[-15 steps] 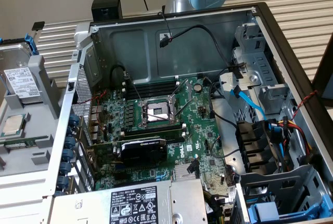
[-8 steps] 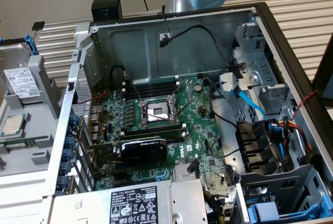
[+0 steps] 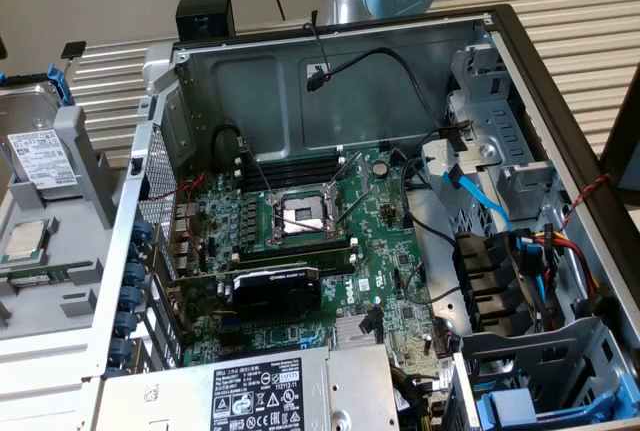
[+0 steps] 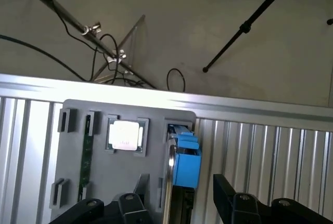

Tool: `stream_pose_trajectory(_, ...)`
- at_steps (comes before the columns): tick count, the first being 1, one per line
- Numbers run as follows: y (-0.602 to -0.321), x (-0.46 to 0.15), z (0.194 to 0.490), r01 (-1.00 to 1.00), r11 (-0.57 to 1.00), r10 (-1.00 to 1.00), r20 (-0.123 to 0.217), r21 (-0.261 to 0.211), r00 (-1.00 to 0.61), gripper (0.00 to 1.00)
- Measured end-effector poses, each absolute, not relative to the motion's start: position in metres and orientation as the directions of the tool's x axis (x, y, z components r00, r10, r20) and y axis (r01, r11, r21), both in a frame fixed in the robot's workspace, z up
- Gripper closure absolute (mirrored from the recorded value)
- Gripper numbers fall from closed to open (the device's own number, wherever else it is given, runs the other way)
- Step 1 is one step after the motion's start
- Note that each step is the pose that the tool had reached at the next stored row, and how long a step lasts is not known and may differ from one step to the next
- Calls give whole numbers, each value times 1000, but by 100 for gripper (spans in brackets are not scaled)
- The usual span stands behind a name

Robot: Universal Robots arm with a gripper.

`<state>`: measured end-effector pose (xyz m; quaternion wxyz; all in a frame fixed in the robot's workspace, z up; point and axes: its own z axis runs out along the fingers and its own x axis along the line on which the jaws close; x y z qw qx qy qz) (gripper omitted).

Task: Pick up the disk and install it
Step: 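Pick up the disk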

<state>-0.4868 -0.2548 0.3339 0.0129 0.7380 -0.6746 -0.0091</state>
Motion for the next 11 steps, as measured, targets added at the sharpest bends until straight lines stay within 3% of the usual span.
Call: stream_pose_trajectory(11,-255,-487,314,-996,-78,-997,4,32,78,40)
